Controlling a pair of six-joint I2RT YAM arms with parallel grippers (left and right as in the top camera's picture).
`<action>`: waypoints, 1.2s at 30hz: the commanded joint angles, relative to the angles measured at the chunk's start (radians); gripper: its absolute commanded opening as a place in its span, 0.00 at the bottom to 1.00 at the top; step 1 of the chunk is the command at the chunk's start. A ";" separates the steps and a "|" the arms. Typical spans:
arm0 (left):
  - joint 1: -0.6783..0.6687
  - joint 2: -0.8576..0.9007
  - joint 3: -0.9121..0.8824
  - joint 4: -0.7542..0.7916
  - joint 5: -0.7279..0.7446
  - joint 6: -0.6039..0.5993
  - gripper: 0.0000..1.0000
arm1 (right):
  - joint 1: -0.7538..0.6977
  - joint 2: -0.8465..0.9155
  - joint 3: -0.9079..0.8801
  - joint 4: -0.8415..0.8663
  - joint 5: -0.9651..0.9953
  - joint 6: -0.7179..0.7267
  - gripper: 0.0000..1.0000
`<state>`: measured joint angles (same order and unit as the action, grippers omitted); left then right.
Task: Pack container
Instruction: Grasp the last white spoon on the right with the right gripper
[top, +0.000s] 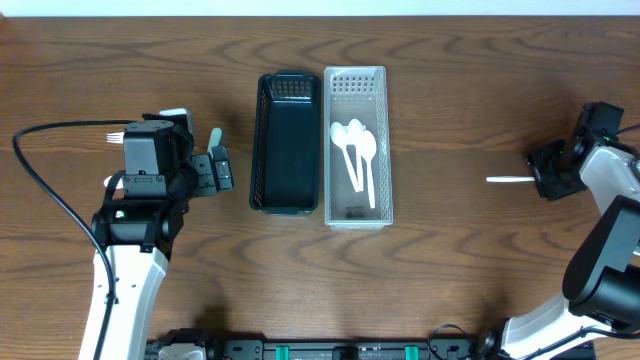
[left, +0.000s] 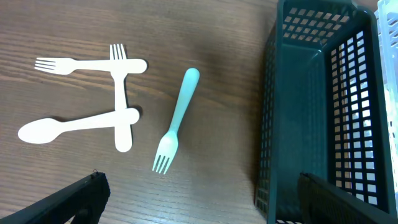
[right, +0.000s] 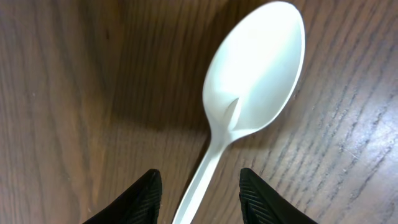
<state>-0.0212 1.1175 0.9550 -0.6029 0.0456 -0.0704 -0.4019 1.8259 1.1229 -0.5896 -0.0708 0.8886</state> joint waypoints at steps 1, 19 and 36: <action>0.005 0.005 0.019 -0.003 -0.005 0.017 0.98 | -0.010 0.009 0.000 -0.011 0.027 0.016 0.43; 0.005 0.005 0.019 -0.003 -0.005 0.017 0.99 | -0.010 0.085 -0.002 -0.001 0.039 0.016 0.45; 0.005 0.005 0.019 -0.003 -0.005 0.017 0.98 | 0.036 0.060 0.001 -0.061 -0.103 -0.169 0.01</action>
<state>-0.0212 1.1175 0.9550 -0.6029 0.0456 -0.0700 -0.3992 1.8900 1.1271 -0.6353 -0.1211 0.8200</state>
